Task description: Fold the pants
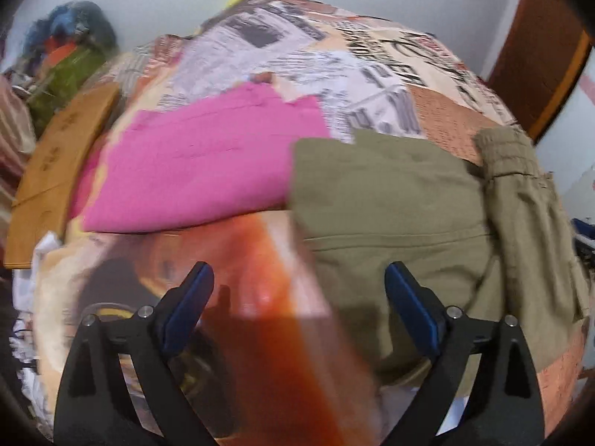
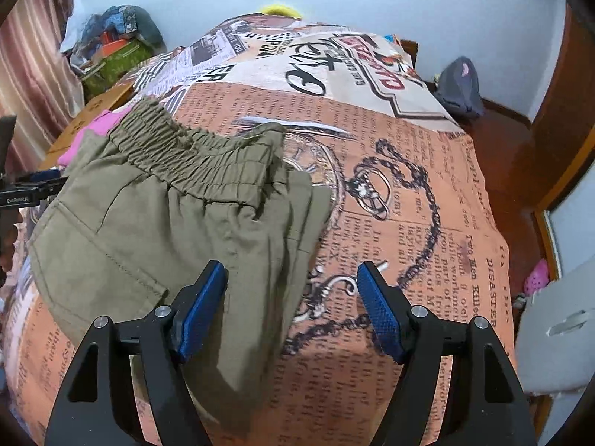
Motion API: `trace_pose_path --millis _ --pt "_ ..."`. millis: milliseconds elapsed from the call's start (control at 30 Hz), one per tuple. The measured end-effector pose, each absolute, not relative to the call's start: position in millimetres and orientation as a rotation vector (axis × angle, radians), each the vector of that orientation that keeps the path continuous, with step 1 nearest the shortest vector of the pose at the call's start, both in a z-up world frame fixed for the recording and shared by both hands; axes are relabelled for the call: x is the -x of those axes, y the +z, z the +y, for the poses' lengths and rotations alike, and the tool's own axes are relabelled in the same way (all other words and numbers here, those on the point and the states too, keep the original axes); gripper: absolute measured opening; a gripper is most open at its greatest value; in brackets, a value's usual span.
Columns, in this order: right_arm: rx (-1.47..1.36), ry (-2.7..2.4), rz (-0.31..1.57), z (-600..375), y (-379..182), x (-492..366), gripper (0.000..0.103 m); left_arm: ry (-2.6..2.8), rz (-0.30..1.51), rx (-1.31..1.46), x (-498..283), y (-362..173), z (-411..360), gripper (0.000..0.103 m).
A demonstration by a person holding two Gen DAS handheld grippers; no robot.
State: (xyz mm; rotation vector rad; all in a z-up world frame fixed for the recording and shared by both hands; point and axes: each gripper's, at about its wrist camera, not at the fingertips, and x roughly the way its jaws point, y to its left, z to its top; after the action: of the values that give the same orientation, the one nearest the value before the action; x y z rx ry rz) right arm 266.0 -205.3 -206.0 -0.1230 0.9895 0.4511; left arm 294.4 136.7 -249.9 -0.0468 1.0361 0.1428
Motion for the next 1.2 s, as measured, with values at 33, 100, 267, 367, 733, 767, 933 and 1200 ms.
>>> trace_pose_path --millis 33,100,267,367,733,767,933,1200 --pt "0.116 0.450 0.987 -206.3 -203.9 -265.8 0.069 0.178 1.027 0.018 -293.0 -245.3 139.2 0.091" --pt "0.099 0.453 0.969 -206.7 -195.7 -266.2 0.066 0.158 1.009 0.050 -290.9 -235.8 147.4 0.090" --pt "0.125 0.482 0.913 -188.4 -180.5 -274.9 0.051 0.023 0.932 0.208 -294.0 -202.5 141.2 0.090" --pt "0.149 0.516 0.914 -171.7 -182.6 -283.7 0.039 -0.055 0.895 0.168 -303.9 -189.9 108.1 0.090" --pt "0.168 0.536 0.941 -150.7 -201.3 -304.0 0.020 -0.154 0.949 0.037 -341.5 -221.0 36.9 0.090" --pt "0.168 0.535 0.932 -151.8 -200.4 -303.9 0.019 -0.136 0.958 0.019 -343.3 -226.6 36.0 0.090" --pt "0.186 0.536 0.877 -150.9 -191.7 -300.4 0.011 -0.117 0.992 0.017 -346.3 -246.3 41.6 0.091" --pt "0.192 0.538 0.932 -147.9 -194.7 -310.8 0.022 -0.092 0.952 0.025 -343.7 -232.0 45.9 0.090"
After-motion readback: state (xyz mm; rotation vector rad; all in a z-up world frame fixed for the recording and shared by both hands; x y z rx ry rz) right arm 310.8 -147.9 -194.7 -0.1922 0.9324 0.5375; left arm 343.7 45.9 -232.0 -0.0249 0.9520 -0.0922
